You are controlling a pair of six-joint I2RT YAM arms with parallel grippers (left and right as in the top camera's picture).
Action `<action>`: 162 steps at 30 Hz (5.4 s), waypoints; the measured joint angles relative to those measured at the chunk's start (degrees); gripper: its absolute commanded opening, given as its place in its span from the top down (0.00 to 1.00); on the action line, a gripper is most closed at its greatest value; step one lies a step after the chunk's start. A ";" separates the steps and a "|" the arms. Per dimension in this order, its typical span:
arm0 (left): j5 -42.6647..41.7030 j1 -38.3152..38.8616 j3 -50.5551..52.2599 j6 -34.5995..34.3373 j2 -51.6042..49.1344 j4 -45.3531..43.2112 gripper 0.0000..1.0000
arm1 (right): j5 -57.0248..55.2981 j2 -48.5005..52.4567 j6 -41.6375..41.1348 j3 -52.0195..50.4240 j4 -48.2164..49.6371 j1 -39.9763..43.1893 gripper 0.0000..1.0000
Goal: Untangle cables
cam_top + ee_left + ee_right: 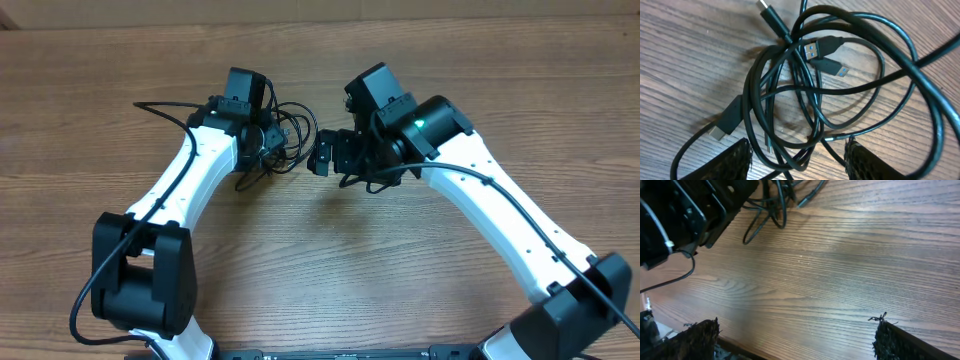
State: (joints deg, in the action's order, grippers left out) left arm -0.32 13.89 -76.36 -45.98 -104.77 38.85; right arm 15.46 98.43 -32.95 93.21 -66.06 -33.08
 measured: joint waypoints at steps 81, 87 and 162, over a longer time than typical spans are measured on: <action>-20.68 -0.02 -14.86 10.16 15.19 31.71 0.96 | -3.04 0.85 -3.28 -3.76 3.98 -2.32 0.96; -6.78 0.00 -12.52 9.99 15.32 34.42 0.94 | -3.37 0.85 -3.28 -3.76 5.55 -2.32 0.96; -16.11 7.52 -2.99 38.16 -1.11 37.38 0.35 | -19.89 0.85 -16.33 -3.76 2.36 -2.29 0.91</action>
State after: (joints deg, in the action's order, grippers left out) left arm -16.43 21.41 -79.35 -7.81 -105.89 76.23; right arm -4.43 99.29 -49.28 89.45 -63.70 -35.38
